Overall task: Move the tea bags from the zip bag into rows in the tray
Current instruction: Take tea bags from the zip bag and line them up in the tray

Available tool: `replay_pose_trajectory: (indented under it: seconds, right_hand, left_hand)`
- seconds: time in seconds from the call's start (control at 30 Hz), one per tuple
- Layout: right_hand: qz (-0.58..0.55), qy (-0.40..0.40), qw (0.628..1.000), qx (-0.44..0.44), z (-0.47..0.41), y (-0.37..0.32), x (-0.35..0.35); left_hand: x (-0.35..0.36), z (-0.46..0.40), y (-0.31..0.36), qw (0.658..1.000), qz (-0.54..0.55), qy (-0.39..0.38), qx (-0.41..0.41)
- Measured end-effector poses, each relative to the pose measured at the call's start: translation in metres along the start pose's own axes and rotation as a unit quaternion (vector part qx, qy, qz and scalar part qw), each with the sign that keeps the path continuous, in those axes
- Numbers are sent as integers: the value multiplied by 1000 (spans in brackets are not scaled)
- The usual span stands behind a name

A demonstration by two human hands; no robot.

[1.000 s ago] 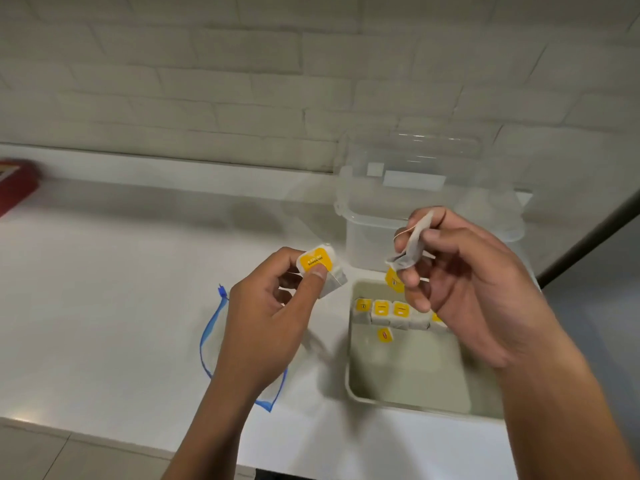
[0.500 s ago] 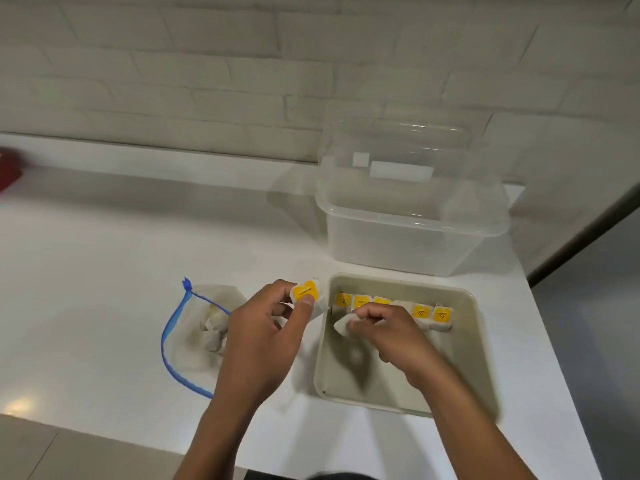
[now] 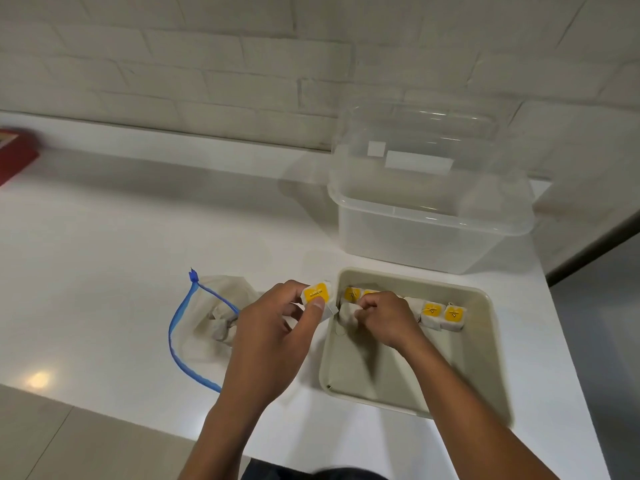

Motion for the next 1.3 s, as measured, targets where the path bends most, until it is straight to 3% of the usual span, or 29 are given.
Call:
replay_pose_trajectory:
  seconds: [0.27, 0.47, 0.57, 0.7, 1.17, 1.3]
  right_hand:
    - [18, 44, 999, -14, -2, -2, 0]
    - [119, 118, 986, -3, 12, 0, -17]
    - [165, 76, 983, 4, 15, 6, -10]
    - [137, 9, 990, 21, 9, 11, 4]
    - [157, 103, 982, 19, -4, 1, 1]
    - [160, 97, 982, 34, 4, 4, -5]
  left_hand:
    - [4, -1, 5, 1000, -19, 0, 17]
    - [5, -2, 5, 1000, -15, 2, 20]
    - [6, -2, 4, 1000, -15, 0, 20]
    - [8, 0, 4, 1000, -9, -8, 14]
    - [6, 1, 6, 999, -25, -1, 28]
    - [8, 0, 4, 1000, -19, -2, 24]
Point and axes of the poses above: each hand's wrist, its own z-axis away from the middle knuckle, its own x-axis out of the palm, y = z × x, the point moved 7 cm from there along -z, towards the middle knuckle, and after that the axes turned 3 degrees about -x, right-handed, at the moved point
